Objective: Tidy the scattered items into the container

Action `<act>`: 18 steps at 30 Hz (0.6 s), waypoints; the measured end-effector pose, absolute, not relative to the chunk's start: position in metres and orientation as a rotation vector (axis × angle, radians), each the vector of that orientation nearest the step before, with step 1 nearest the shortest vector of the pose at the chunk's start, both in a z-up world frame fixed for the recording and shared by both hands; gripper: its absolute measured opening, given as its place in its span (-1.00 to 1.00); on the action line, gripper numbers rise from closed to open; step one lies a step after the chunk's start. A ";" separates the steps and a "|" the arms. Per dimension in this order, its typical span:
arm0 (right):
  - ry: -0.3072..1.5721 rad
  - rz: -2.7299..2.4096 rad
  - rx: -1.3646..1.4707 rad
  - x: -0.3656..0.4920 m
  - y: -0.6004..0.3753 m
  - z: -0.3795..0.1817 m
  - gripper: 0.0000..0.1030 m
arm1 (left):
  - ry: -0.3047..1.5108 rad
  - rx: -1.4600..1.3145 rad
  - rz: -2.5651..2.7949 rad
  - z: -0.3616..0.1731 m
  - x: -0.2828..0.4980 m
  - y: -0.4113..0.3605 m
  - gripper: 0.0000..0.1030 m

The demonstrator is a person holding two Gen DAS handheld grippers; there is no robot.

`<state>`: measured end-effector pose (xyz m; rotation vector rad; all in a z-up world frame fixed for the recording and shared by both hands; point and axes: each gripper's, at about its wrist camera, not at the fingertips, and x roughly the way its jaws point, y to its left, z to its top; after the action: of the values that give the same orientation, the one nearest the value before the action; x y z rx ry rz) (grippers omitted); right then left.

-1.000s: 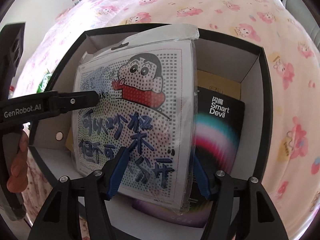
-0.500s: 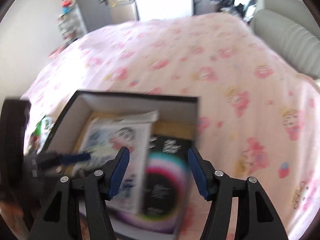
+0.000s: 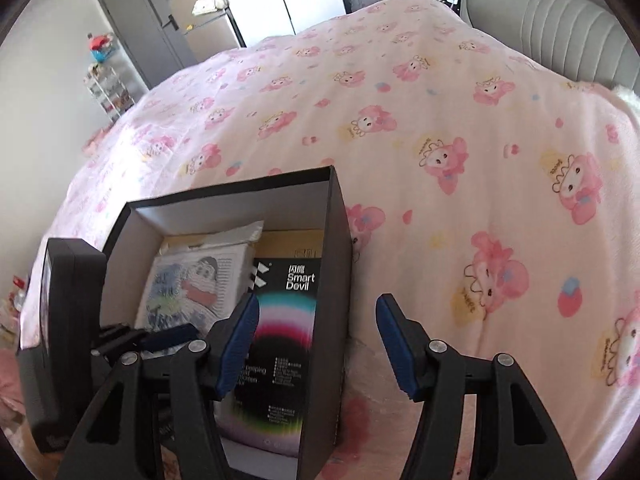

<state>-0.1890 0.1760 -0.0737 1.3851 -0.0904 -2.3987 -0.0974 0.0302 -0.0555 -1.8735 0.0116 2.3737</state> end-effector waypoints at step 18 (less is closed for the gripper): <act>0.263 -2.264 1.540 -0.261 0.056 -0.128 0.10 | -0.426 -1.843 2.437 -0.054 -0.169 -0.107 -0.12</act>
<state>-0.2614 0.0557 -0.1280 1.5400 0.2625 -2.2641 -0.1695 -0.1071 -0.0540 -1.8425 -0.4257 2.4372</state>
